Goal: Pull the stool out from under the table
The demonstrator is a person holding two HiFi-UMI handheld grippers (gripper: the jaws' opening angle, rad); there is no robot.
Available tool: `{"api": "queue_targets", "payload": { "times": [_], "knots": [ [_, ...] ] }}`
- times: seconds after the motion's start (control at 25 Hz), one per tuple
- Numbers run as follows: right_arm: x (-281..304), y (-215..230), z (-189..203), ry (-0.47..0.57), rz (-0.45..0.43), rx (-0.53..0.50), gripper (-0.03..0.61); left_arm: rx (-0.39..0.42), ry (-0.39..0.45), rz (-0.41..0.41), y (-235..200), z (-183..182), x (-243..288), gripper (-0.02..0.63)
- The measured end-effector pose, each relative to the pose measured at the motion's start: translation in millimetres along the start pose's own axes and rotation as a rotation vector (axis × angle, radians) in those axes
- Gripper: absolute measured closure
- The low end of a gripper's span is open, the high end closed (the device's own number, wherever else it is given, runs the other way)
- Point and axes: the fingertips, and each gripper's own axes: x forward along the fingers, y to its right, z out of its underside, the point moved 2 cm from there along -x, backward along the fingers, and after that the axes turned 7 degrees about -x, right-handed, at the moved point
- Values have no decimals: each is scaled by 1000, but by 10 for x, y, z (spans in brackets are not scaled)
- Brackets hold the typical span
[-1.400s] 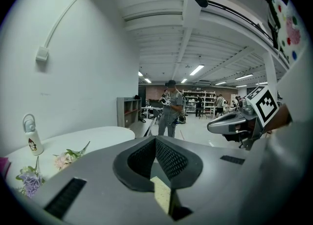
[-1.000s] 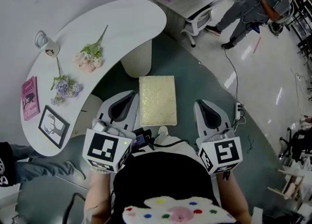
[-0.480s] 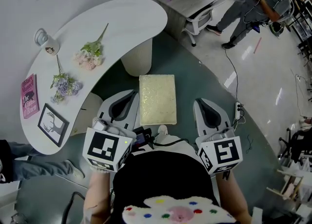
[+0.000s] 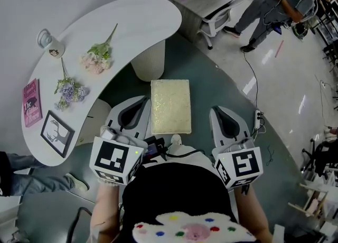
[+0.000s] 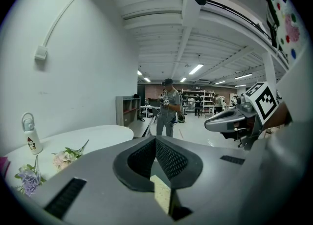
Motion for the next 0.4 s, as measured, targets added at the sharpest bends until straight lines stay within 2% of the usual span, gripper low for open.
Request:
{"api": "queue_targets", "payload": {
  "times": [0.4],
  "knots": [
    [11,-29,17,-5,-11,-38,538,0,-3,-5,-12,22,10,598]
  ]
}}
